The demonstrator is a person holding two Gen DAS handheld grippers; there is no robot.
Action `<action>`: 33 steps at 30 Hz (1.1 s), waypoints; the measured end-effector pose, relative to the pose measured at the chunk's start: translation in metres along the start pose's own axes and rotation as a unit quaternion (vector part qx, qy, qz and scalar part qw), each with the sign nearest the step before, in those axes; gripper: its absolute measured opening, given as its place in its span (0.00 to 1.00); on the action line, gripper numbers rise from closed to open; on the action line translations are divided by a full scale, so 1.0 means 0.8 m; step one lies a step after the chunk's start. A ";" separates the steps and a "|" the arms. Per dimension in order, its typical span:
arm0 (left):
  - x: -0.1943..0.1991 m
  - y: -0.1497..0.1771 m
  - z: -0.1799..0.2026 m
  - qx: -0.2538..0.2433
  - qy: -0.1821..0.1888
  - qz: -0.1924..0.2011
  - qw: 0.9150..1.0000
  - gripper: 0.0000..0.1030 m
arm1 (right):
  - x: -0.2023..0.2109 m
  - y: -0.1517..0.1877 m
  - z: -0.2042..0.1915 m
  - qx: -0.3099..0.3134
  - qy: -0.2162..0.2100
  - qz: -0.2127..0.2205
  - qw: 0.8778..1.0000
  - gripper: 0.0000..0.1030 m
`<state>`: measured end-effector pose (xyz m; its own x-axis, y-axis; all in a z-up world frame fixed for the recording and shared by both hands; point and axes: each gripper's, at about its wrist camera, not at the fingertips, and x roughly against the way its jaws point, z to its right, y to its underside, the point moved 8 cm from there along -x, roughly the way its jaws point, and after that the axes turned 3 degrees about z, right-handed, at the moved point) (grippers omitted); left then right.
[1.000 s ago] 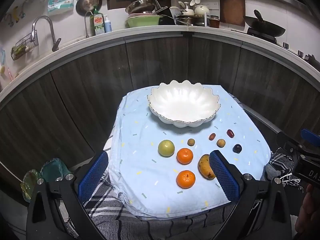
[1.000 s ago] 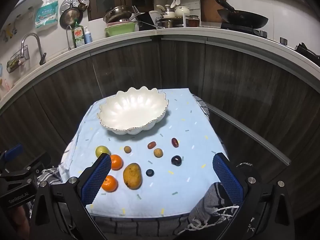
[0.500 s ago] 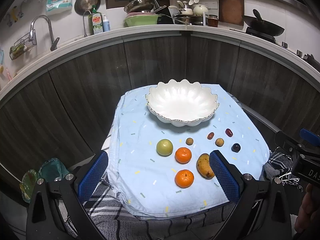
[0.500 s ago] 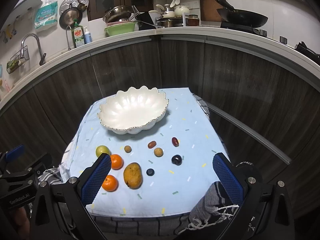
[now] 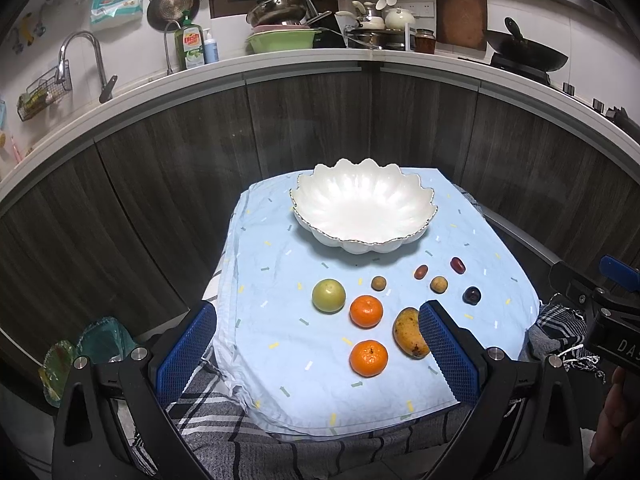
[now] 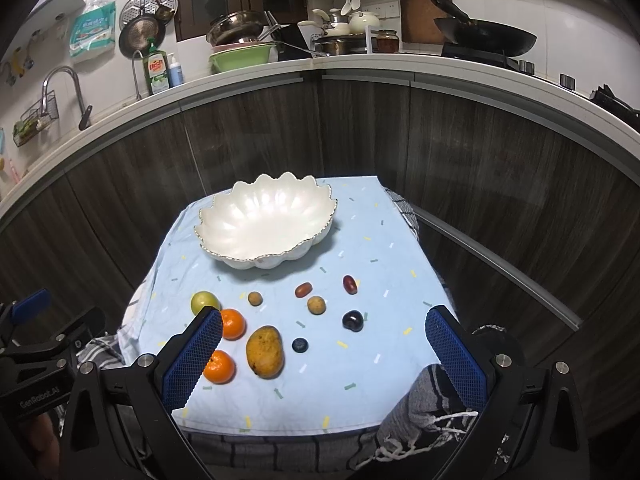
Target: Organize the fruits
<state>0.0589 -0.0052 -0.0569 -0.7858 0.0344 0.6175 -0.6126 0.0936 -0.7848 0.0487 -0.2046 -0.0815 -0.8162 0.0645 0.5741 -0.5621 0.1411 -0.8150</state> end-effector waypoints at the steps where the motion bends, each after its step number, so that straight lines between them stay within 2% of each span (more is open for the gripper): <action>1: 0.000 0.000 0.000 0.000 0.000 0.000 1.000 1.00 | 0.000 0.000 0.000 0.000 0.000 0.000 1.000 1.00; 33: -0.002 -0.001 0.003 -0.002 0.001 -0.001 1.000 1.00 | -0.001 0.000 0.000 -0.001 0.000 -0.001 1.000 1.00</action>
<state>0.0604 -0.0077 -0.0576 -0.7840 0.0355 0.6197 -0.6145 0.0973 -0.7829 0.0493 -0.2047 -0.0818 -0.8147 0.0637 0.5763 -0.5641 0.1424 -0.8133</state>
